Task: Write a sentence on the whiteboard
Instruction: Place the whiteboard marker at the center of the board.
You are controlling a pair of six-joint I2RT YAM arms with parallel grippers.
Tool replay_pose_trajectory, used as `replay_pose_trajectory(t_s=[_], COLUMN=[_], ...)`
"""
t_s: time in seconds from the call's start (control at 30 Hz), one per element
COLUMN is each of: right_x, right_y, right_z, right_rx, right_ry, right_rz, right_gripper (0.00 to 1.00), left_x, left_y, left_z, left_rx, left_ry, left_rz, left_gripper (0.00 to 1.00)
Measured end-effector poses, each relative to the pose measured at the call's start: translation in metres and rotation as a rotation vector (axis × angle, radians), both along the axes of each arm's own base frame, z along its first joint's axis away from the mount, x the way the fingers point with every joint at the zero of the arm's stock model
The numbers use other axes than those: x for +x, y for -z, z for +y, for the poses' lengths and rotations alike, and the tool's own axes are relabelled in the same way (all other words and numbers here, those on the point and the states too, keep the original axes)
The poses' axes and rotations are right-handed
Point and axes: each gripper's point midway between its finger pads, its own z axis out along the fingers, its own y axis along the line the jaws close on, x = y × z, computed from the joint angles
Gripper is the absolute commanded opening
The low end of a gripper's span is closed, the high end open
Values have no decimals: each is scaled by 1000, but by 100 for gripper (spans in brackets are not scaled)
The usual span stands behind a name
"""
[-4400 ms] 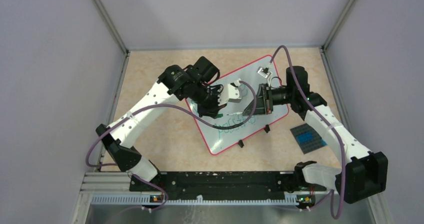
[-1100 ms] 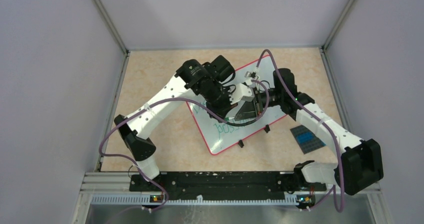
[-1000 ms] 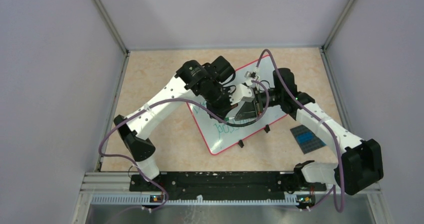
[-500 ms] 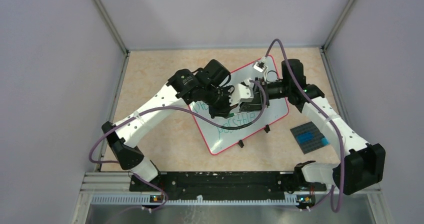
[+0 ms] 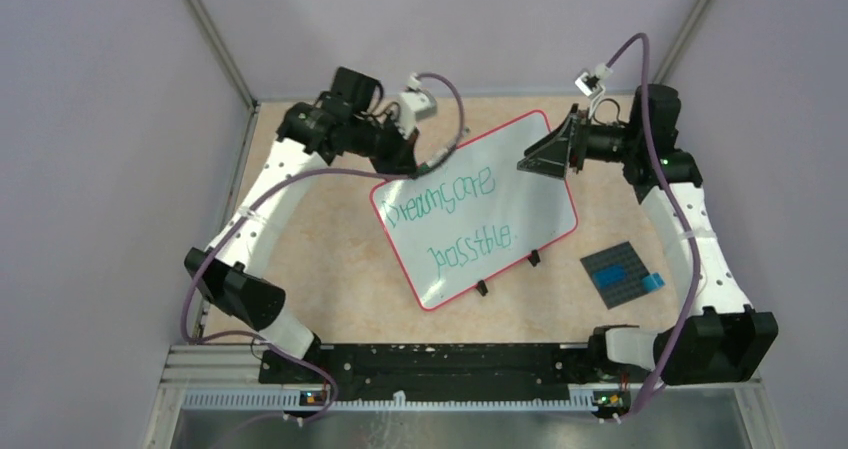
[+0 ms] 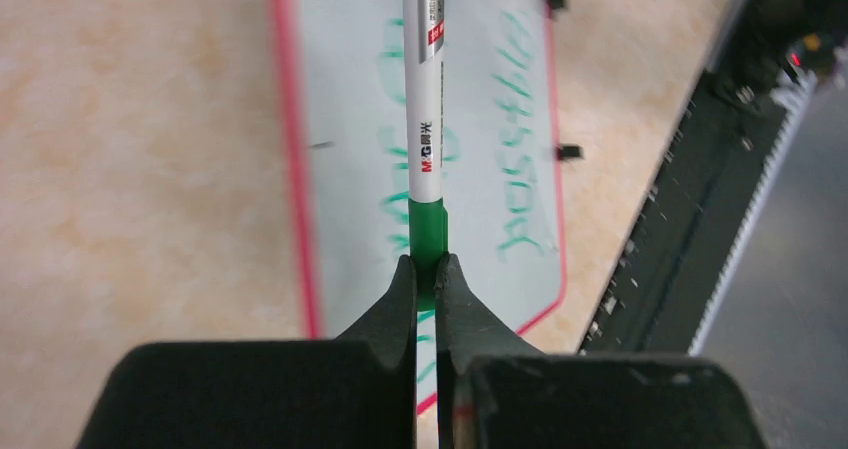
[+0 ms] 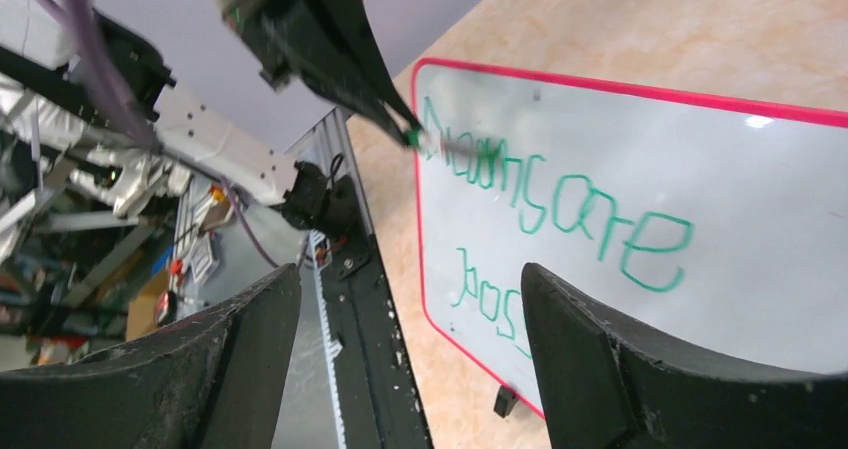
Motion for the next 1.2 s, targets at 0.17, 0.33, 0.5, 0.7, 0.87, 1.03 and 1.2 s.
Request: replay_pose_trajectory(t_s=[0.17,0.33,0.5,0.7,0.87,1.03,1.2], right_x=[24,40,54,57,51,43,41], right_y=[-8,-9,6,47,83,102,105], right_z=[-35,-71,-106,-120,-124,-126,-128], right_rx=[23,26,-3,-85,-143,-178,-193], right_ry=[123,229,324,368,392,413,424], right_rz=[-5,-21,-21,30,85,109,98], right_gripper=[79,79,79,80,79,80,80], left_x=[76,113,98,62,31,5,-6], left_y=[-30,-36,12,102,161,201,224], left_z=[79,186,255,290,293,292,294], left_rx=[-140,-198,-160,-48,40,95,135], left_ry=[-319,-610,-781,-856,-853,-849,-852], left_rz=[-25,-46,23,195,305,383,400], left_gripper=[0,0,0,0,0,0,0])
